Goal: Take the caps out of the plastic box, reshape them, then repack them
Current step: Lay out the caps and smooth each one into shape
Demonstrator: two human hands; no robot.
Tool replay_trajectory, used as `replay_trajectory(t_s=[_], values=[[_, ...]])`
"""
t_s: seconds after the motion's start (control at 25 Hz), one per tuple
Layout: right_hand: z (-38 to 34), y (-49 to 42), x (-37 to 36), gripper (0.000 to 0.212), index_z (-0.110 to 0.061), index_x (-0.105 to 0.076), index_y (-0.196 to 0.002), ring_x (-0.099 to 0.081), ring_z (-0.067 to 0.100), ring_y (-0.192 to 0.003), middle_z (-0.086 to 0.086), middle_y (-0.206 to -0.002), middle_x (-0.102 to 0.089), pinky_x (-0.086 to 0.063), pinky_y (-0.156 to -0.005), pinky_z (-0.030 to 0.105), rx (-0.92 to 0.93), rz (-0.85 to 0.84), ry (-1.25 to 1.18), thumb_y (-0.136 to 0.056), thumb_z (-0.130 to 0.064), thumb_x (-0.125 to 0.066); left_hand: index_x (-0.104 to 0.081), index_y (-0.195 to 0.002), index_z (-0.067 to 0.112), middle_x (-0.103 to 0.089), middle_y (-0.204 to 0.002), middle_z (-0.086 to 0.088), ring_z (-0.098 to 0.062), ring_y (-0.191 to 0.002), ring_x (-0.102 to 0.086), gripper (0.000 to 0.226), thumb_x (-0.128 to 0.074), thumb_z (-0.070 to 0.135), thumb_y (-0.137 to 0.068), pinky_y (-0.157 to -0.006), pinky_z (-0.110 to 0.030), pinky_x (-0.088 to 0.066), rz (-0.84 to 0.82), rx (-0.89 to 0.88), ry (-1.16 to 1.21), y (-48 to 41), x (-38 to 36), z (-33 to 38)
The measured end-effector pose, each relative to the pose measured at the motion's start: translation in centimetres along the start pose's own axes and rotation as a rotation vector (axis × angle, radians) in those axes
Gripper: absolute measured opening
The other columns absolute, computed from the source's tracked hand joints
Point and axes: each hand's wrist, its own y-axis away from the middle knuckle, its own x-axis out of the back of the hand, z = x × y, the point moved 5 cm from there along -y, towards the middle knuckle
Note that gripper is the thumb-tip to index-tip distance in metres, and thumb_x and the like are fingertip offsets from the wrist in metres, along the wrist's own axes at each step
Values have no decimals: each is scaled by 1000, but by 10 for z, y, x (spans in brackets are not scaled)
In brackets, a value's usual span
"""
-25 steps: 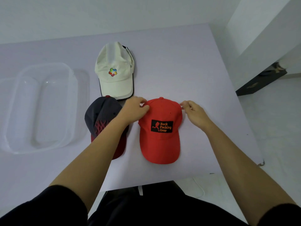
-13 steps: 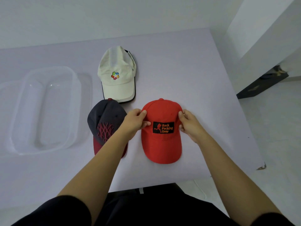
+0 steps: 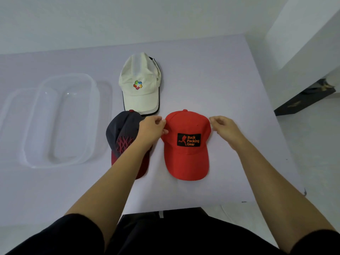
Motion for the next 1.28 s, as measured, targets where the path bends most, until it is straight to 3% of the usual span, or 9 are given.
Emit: replay_trajectory(t_s=[0.08,0.16,0.32,0.48,0.64,0.88,1.08,1.16,1.28], values=[[-16,-3,19,21,-23,-65,-106,-61,17,-99,-2,-105,-65,-46,-95,34,51,85,40,-90,-30,-53,-61,-90,20,-67,-79,-2,7,-51,-62,12,-50,20,-94,-76,-23,-52,-5,-60,-45,0,19,19],[-43,-7,33,22,-23,-66,-107,-58,12,-97,1,-108,-65,-45,-89,26,122,127,78,-91,-22,-51,-51,-71,26,-65,-80,0,9,-50,-62,23,-51,20,-93,-75,-26,-52,11,-111,-77,-6,43,39],[-115,-15,14,26,-22,-65,-111,-54,6,-102,-6,-113,-62,-39,-87,19,284,18,163,-92,-19,-48,-60,-86,14,-62,-88,-3,-3,-68,-70,9,-52,18,-89,-87,-36,-54,18,-189,-91,-25,89,72],[-165,-25,-37,29,-19,-63,-114,-54,7,-106,-4,-113,-61,-36,-90,19,375,-130,207,-93,-14,-44,-55,-88,17,-62,-89,-7,-1,-72,-67,4,-50,16,-89,-93,-38,-50,9,-222,-178,-47,122,75],[-181,-43,-93,34,-12,-59,-121,-54,18,-117,6,-127,-59,-35,-95,19,449,-165,410,-92,-7,-41,-63,-116,13,-65,-116,-7,-21,-111,-60,28,-47,17,-94,-102,-34,-45,1,-162,-279,-76,140,47],[-183,-79,-181,74,-23,-33,-142,-28,29,-135,7,-149,-20,-37,-104,35,378,-434,809,-76,7,-48,-62,-123,25,-48,-143,1,-21,-128,-46,46,-42,3,-88,-103,-26,-35,-176,-163,-372,-140,135,5],[-188,-96,-204,116,-31,10,-148,5,29,-144,5,-154,26,-30,-111,42,278,-486,966,-67,-2,-69,-27,-148,25,-2,-160,-1,-25,-146,-12,80,-47,-5,-76,-115,-36,-22,-307,-304,-530,-167,125,-10],[-190,-103,-208,121,-26,16,-147,6,30,-145,10,-153,28,-23,-114,46,335,-433,1092,-67,-12,-75,-7,-151,24,16,-159,-1,-25,-147,2,91,-56,3,-78,-117,-40,-18,-422,-335,-573,-171,120,-15],[-190,-106,-221,108,-14,15,-147,4,35,-144,21,-153,20,-26,-113,44,406,-336,1142,-78,-16,-68,15,-149,20,29,-154,-8,-29,-145,14,108,-67,31,-80,-114,-50,-17,-471,-387,-815,-177,109,-24]])
